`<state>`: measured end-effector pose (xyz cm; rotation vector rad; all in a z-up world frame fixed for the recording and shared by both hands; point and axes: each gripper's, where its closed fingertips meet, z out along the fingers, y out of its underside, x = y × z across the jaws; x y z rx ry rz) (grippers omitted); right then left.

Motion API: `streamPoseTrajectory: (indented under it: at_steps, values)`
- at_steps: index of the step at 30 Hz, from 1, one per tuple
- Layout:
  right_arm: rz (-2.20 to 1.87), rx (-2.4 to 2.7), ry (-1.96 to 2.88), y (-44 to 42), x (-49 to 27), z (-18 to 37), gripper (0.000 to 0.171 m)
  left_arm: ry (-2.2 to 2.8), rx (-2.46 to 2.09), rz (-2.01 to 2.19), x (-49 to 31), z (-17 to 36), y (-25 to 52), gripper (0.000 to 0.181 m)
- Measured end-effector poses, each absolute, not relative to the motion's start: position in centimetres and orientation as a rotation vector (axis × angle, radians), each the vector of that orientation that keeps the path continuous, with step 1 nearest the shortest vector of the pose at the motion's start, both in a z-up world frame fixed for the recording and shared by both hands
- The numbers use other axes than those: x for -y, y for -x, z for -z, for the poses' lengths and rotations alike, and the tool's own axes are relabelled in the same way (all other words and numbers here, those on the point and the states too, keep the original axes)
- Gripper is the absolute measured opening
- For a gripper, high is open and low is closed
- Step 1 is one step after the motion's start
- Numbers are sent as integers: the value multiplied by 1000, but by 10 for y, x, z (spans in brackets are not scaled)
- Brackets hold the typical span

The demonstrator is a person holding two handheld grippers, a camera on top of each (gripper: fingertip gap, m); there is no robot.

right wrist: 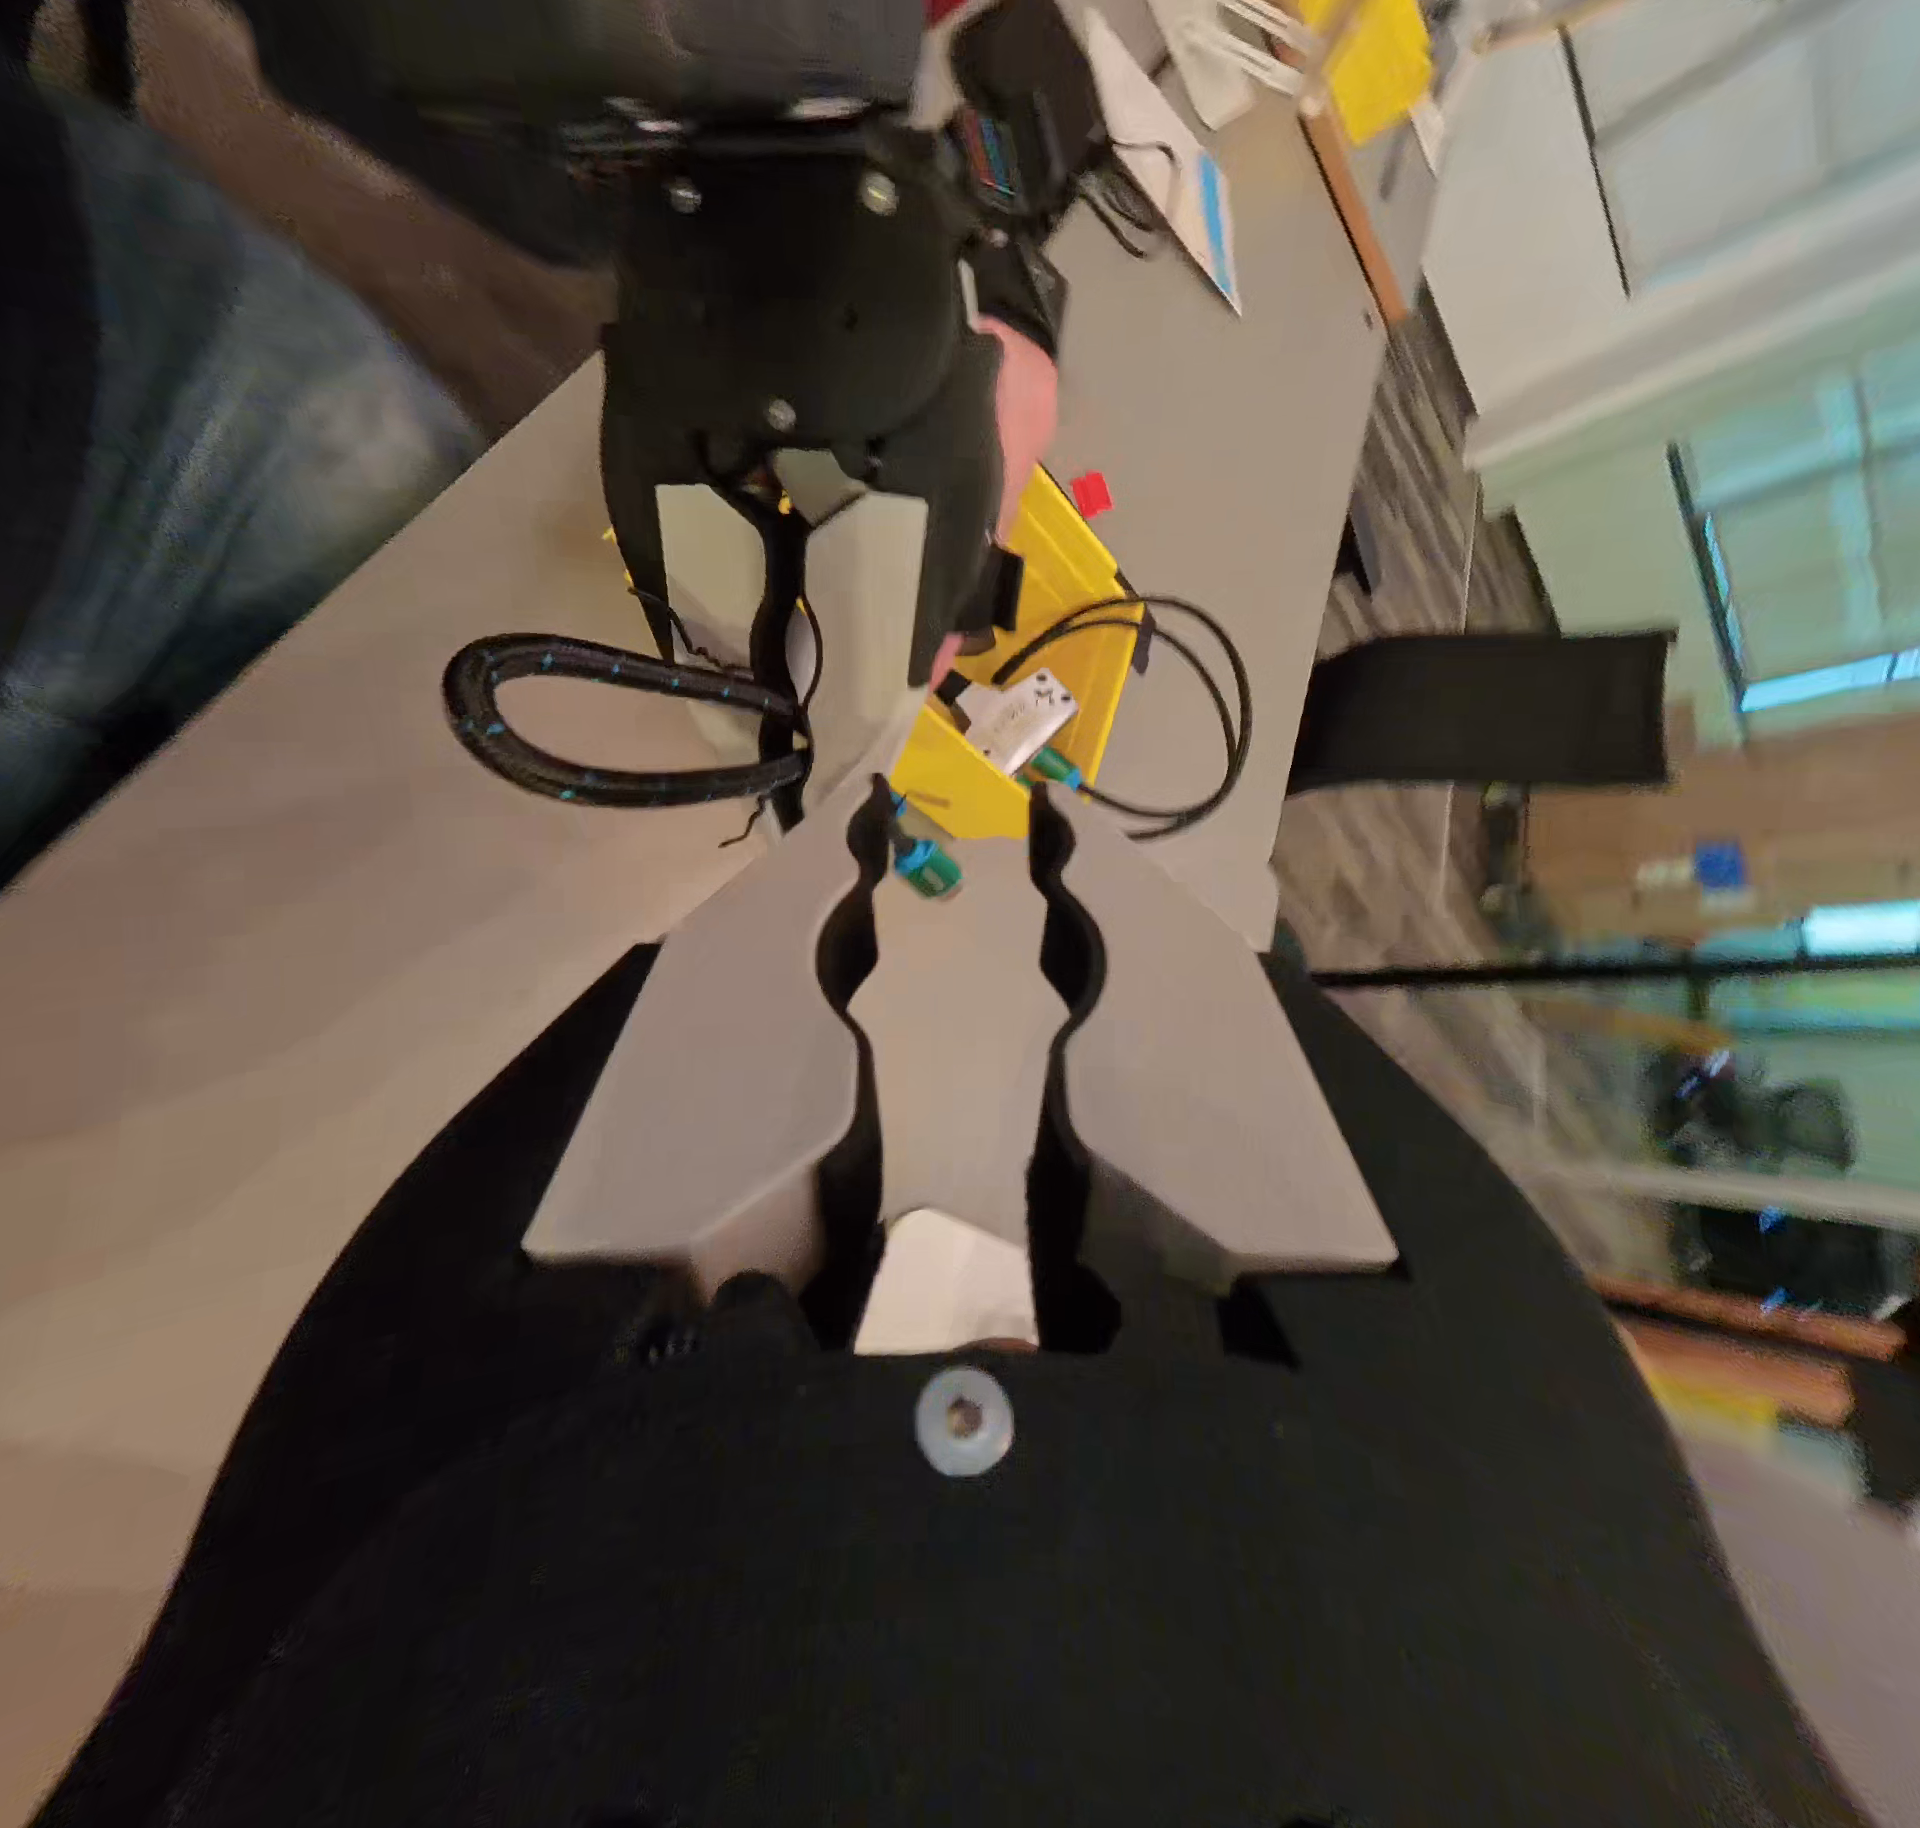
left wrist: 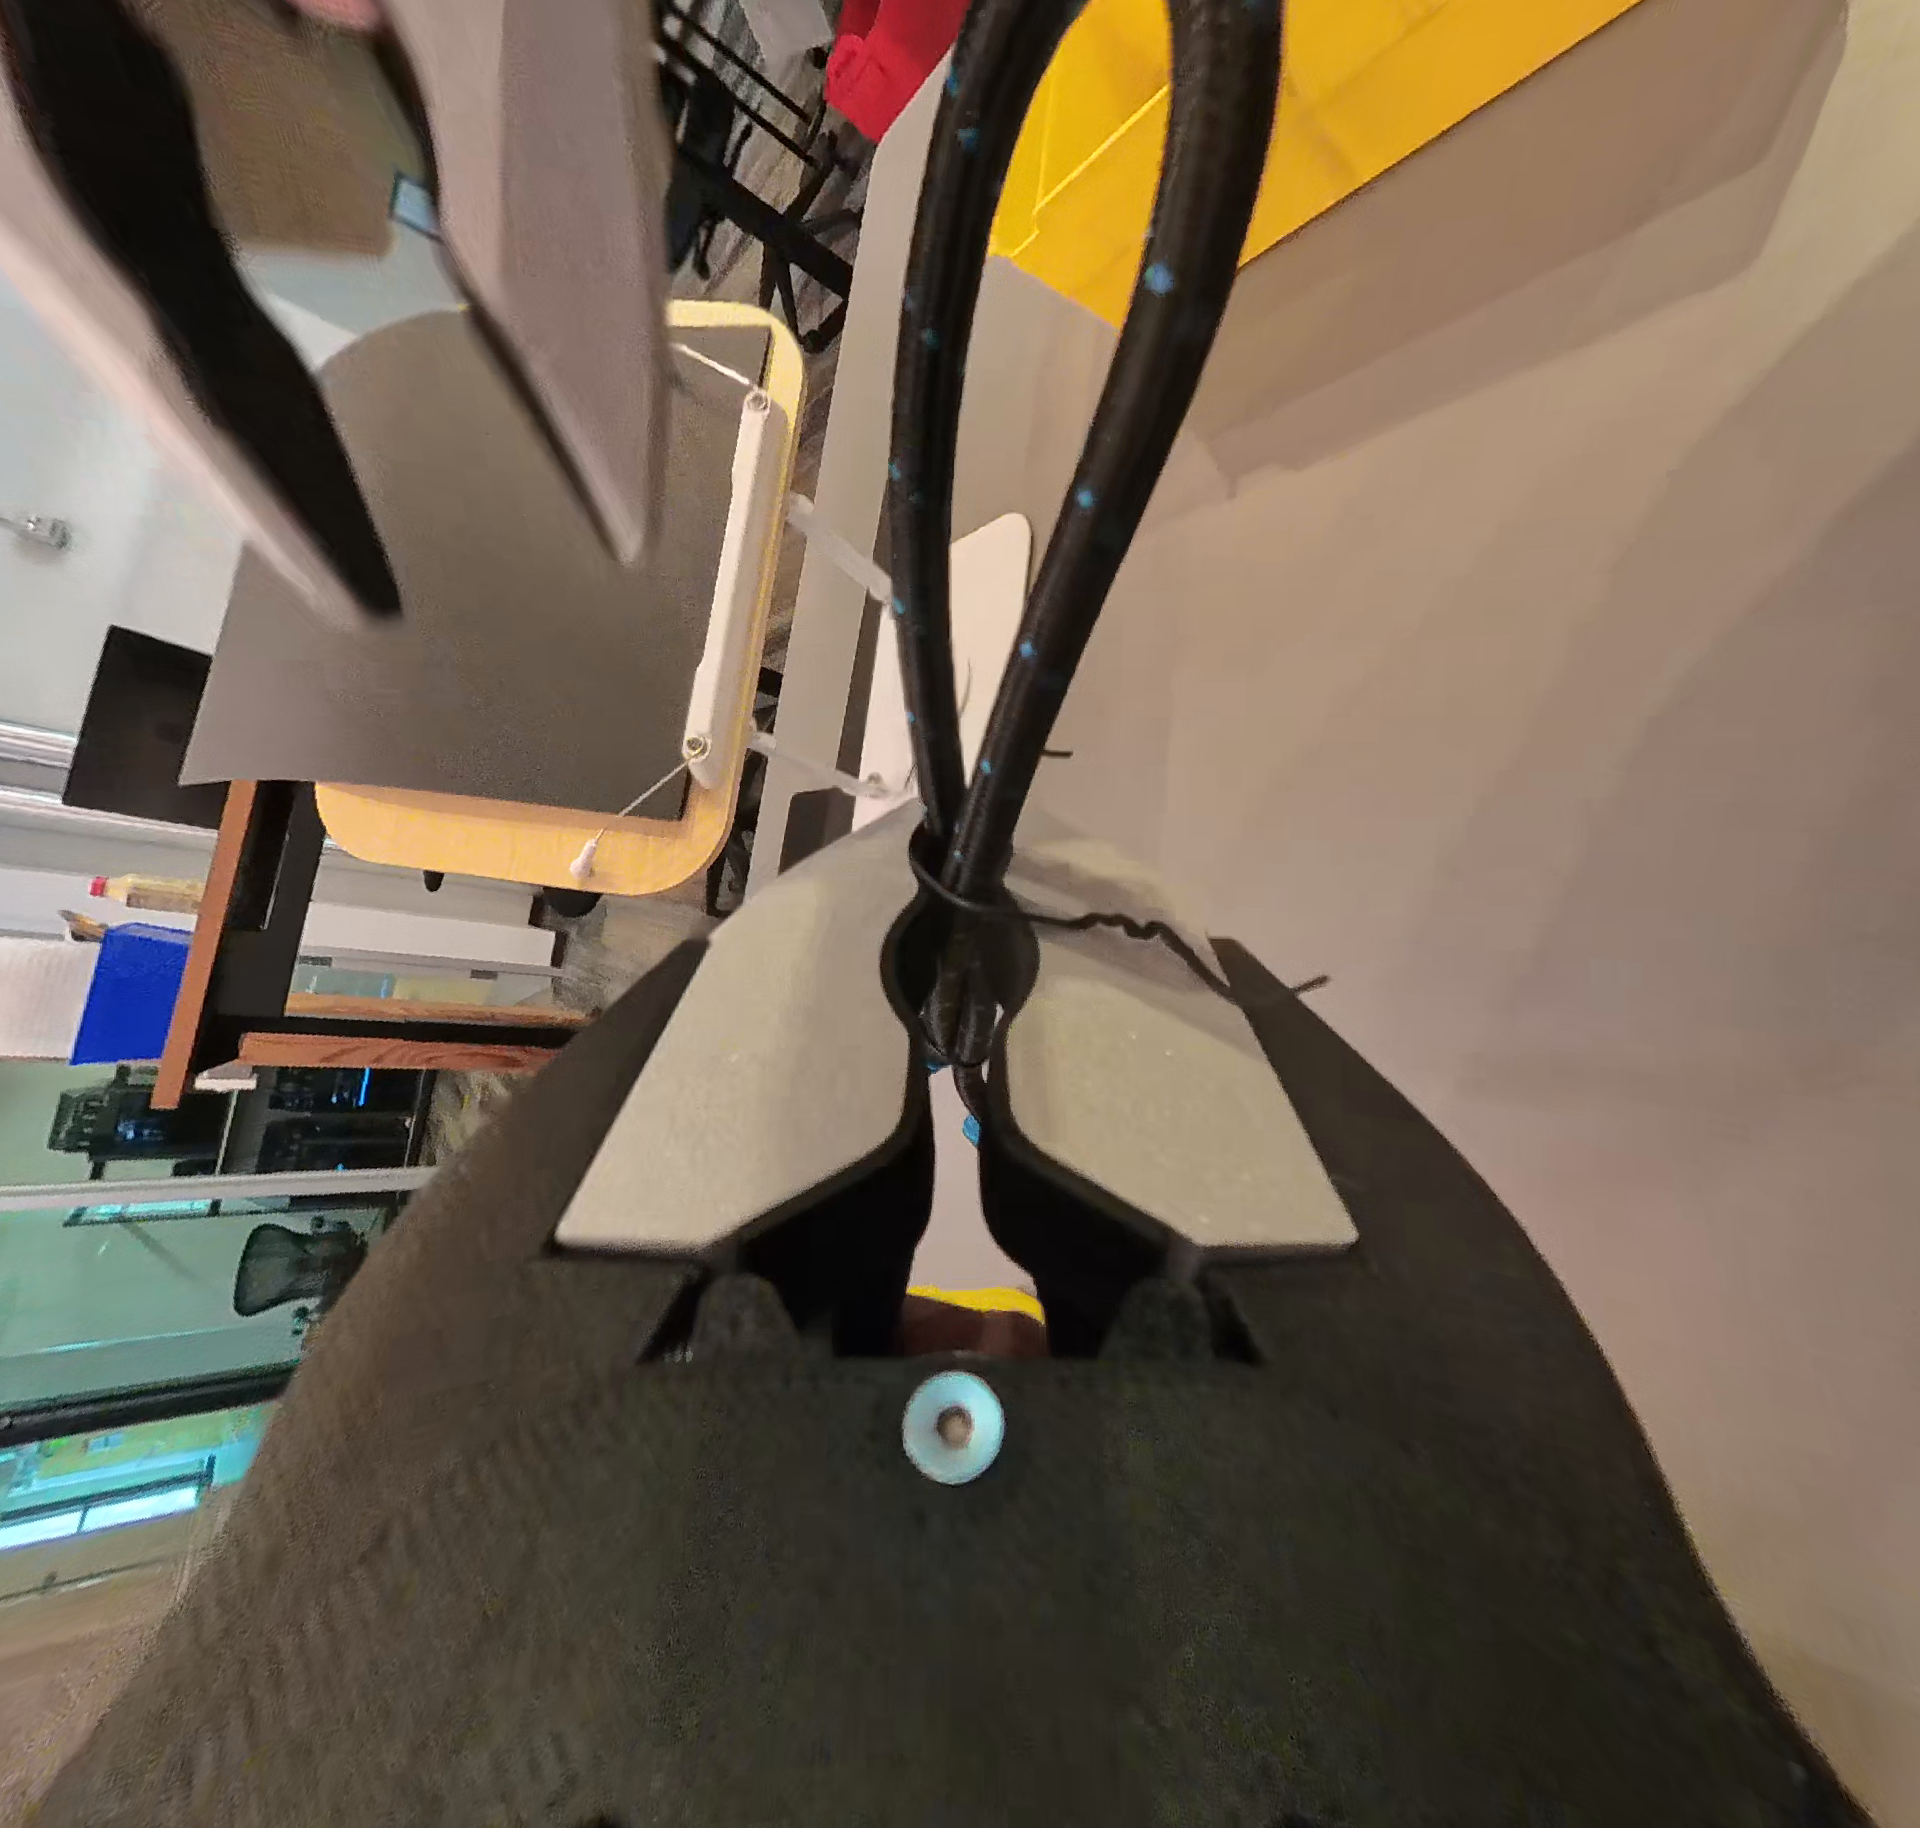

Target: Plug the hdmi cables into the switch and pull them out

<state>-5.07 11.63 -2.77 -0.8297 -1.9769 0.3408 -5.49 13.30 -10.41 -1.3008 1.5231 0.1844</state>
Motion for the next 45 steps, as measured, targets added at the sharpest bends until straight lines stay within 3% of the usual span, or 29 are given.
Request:
streamPoseTrajectory:
  at_steps: [6,8,10,18,21,29,45]
  values:
    - [-619,1579,1292,19,-127,55,64,1367,-1434,-209,-146,99,63,2]
    - [-773,1445,1373,23,-118,65,55,1379,-1406,-228,-150,97,64,2]
    - [-842,1335,1440,28,-116,78,73,1388,-1379,-258,-154,96,64,2]
    - [-1002,1008,1466,58,-115,79,85,1406,-1337,-320,-158,96,59,2]
    - [-998,953,1466,63,-119,78,82,1405,-1313,-333,-159,94,57,2]
    - [-1027,937,1449,74,-113,81,56,1415,-1299,-363,-163,96,62,2]
    - [-1108,847,1445,69,-115,78,39,1408,-1256,-403,-164,90,61,2]
